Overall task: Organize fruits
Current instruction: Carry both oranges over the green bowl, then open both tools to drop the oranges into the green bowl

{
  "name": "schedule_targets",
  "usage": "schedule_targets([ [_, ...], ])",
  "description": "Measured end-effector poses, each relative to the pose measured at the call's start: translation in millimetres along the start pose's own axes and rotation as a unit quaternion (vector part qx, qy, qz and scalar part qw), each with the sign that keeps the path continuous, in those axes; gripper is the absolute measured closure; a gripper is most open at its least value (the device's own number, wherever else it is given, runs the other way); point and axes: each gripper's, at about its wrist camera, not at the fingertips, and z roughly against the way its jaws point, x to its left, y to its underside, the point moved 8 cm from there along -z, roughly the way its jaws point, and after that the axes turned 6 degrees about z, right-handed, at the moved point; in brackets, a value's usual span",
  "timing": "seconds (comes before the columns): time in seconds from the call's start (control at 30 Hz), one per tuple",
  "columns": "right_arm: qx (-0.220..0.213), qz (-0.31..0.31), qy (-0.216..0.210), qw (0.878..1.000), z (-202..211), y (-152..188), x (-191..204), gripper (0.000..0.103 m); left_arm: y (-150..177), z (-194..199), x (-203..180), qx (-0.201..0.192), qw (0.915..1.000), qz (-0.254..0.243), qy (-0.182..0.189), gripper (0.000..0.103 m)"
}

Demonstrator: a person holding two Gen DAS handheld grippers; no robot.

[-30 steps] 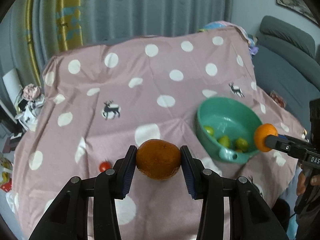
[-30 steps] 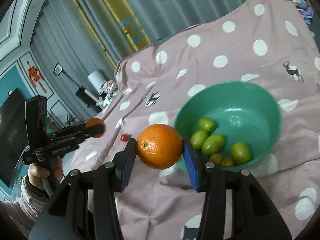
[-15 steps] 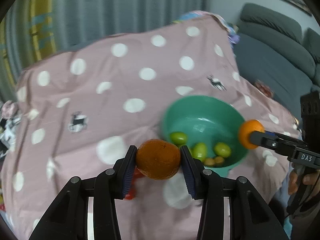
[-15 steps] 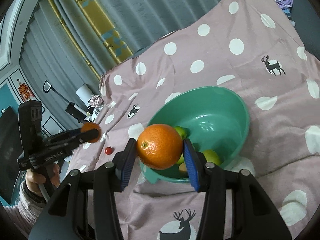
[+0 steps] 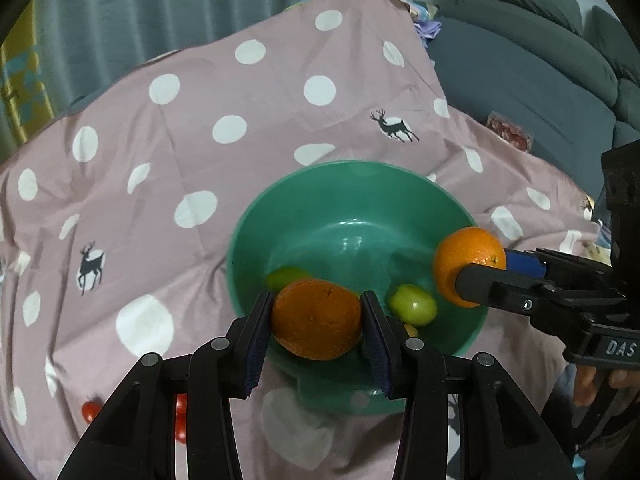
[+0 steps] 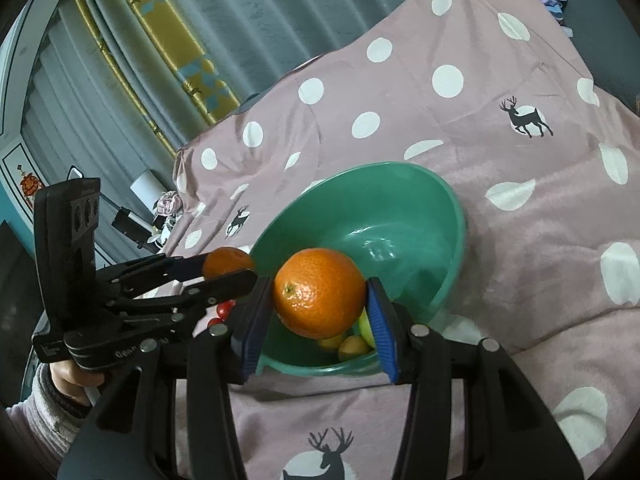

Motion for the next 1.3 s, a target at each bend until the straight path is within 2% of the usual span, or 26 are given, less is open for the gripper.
schedule_targets([
  [0.5, 0.019, 0.03, 0.037, 0.999, -16, -1, -3, 0.055, 5, -31, -6, 0.034, 0.9988, -0.025, -0.024, 0.059],
  [0.73, 0.032, 0.031, 0.039, 0.998, -23, 2, -4, 0.055, 8, -38, -8, 0.039, 0.998, -0.033, -0.036, 0.059],
  [1.07, 0.033, 0.034, 0.04, 0.998, -25, 2, -4, 0.054, 11, -44, -5, 0.046, 0.9979, -0.027, -0.035, 0.059],
  [1.2, 0.027, 0.014, 0.027, 0.999, -23, 1, -5, 0.054, 9, -41, -7, 0.042, 0.9982, -0.026, -0.033, 0.058],
  [1.23, 0.025, 0.013, 0.027, 0.999, -22, 1, -5, 0.054, 9, -40, -6, 0.04, 0.9981, -0.028, -0.039, 0.055],
  [1.3, 0.018, 0.011, 0.025, 0.999, -18, 0, -4, 0.054, 9, -35, -4, 0.034, 0.9984, -0.022, -0.04, 0.041],
])
